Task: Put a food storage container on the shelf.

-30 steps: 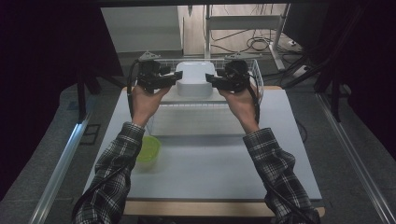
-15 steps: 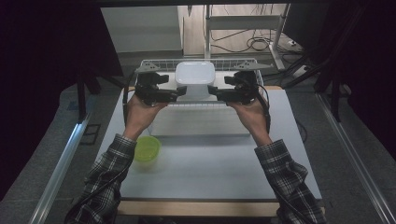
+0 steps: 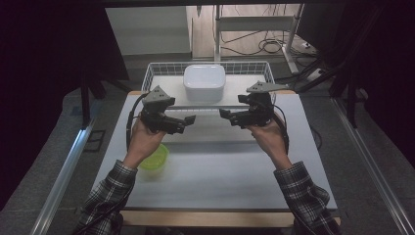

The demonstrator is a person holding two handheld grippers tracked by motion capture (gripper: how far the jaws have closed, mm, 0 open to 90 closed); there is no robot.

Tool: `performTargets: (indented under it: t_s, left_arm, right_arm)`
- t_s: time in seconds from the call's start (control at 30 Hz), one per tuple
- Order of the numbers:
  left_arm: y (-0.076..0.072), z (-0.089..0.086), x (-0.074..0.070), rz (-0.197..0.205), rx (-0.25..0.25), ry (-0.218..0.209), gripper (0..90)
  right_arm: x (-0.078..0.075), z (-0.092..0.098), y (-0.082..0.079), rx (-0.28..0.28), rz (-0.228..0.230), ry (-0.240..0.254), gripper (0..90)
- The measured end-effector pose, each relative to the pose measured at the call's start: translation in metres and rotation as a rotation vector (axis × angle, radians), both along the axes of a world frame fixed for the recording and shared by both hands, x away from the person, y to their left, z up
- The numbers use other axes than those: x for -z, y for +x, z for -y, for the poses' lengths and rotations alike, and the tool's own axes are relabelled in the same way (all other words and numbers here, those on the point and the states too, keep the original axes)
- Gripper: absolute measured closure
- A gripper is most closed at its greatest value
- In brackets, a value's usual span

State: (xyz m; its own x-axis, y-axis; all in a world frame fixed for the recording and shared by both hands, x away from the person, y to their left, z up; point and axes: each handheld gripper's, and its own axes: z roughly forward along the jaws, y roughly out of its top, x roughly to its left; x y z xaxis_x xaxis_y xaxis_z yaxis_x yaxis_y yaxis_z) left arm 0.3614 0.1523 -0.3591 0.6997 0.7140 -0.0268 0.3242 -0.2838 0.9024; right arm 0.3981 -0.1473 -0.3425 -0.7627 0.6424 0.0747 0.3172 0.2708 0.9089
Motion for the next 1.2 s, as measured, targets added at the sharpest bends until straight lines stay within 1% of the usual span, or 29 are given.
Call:
performTargets:
  t_s: [0.03,0.07,0.13,0.23,0.33,0.47,0.5,0.63,0.7,0.8,0.97,1.07,1.13,1.2]
  left_arm:
    - [0.0,0.0,0.0,0.0,0.0,0.0,3.8]
    - [-0.004,-0.001,0.005,0.006,0.007,0.001,4.1]
    - [-0.006,-0.002,0.007,0.012,0.009,0.003,4.4]
    - [-0.013,-0.004,0.013,0.03,0.012,-0.011,5.5]
    - [-0.018,-0.008,0.02,0.026,0.02,-0.039,5.9]
    - [-0.026,-0.011,0.029,0.025,0.031,-0.045,5.9]
    - [-0.028,-0.012,0.031,0.02,0.035,-0.042,5.9]
    - [-0.037,-0.011,0.038,-0.003,0.045,-0.008,6.3]
    - [-0.041,-0.009,0.043,-0.004,0.052,0.007,6.4]
    - [-0.046,-0.008,0.048,-0.003,0.056,0.017,6.4]
    - [-0.054,-0.007,0.057,0.003,0.063,0.02,6.3]
    - [-0.058,-0.007,0.065,-0.01,0.067,0.014,6.2]
    - [-0.059,-0.006,0.067,-0.014,0.068,0.013,6.2]
    - [-0.062,-0.006,0.072,-0.02,0.068,0.02,6.2]
  right_arm:
    - [0.0,0.0,0.0,0.0,0.0,0.0,10.6]
    - [0.003,0.001,-0.004,-0.007,0.014,-0.019,9.6]
    - [0.005,0.001,-0.006,-0.01,0.015,-0.022,8.9]
    - [0.011,0.003,-0.012,-0.023,0.024,-0.032,7.3]
    - [0.018,0.005,-0.017,-0.03,0.026,-0.042,6.7]
    - [0.025,0.01,-0.022,-0.033,0.021,-0.043,5.8]
    - [0.027,0.011,-0.024,-0.034,0.017,-0.035,5.7]
    - [0.034,0.013,-0.03,-0.047,-0.005,-0.029,5.7]
    - [0.037,0.014,-0.033,-0.052,-0.009,-0.028,5.7]
    - [0.041,0.014,-0.038,-0.056,-0.005,-0.035,5.7]
    - [0.048,0.015,-0.046,-0.065,0.002,-0.04,4.3]
    - [0.056,0.016,-0.053,-0.054,0.007,-0.057,2.1]
    - [0.057,0.016,-0.054,-0.05,0.006,-0.06,1.7]
    - [0.062,0.016,-0.056,-0.049,0.011,-0.068,1.3]
